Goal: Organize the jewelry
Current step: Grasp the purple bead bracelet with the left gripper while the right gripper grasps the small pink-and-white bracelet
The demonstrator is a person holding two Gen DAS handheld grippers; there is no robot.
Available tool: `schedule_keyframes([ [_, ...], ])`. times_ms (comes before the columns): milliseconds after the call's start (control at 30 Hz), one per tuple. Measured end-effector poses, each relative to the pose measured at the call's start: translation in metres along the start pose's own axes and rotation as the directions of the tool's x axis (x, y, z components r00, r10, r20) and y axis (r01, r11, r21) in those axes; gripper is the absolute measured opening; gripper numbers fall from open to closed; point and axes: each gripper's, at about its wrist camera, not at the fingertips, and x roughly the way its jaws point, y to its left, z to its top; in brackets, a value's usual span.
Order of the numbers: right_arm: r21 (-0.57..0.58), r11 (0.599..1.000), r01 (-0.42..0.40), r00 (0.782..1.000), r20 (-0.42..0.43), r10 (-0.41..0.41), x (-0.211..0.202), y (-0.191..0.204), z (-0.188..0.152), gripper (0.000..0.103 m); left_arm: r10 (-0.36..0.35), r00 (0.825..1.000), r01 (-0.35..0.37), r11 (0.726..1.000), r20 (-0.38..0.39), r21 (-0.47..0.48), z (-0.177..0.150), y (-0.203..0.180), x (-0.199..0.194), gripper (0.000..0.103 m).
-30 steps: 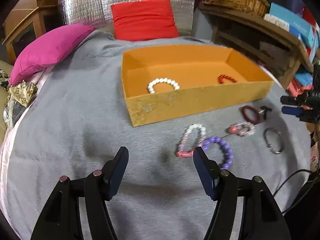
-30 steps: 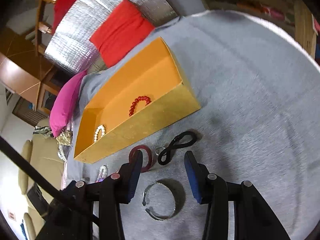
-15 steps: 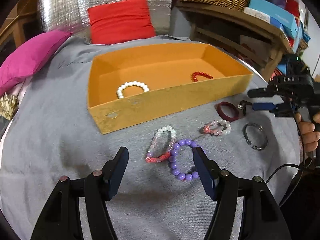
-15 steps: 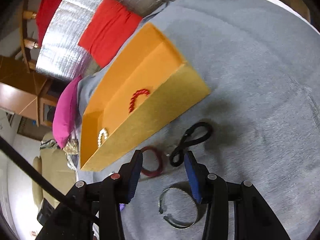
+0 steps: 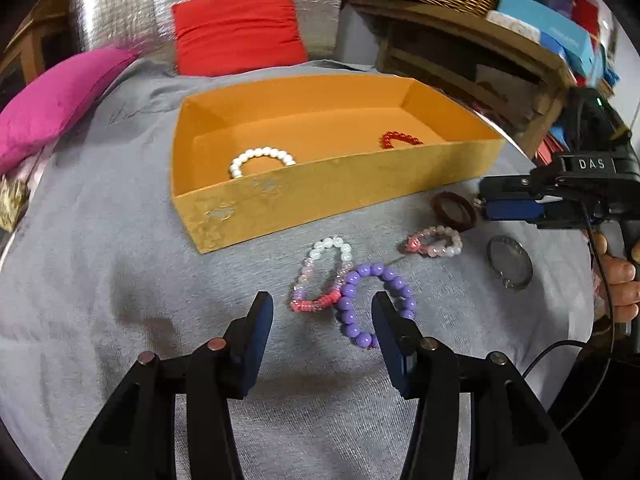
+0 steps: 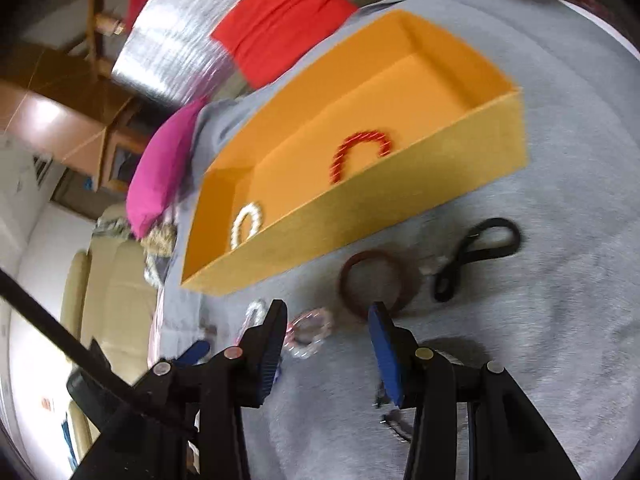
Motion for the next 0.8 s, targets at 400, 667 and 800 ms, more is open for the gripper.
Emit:
schedule_keyframes([
  [400,-0.002,0.998,0.067,0.996,-0.067,-0.067,0.040,0.011,-0.008,0.041,-0.003,0.999,0.002,1.000,-0.038,-0.022,-0.002,0.007,0.005,0.053],
  [667,-0.082,0.982,0.168,0.984,-0.040,-0.172,0.049,0.016,-0.009,0.009,-0.047,0.997,0.048,0.998,-0.056,0.027,-0.004,-0.006,0.007,0.053],
  [800,-0.113,0.981,0.161,0.986,-0.024,-0.164,0.043,0.017,-0.010,0.009,-0.082,0.994,0.083,0.997,-0.070,0.004,-0.003,-0.006,0.012,0.053],
])
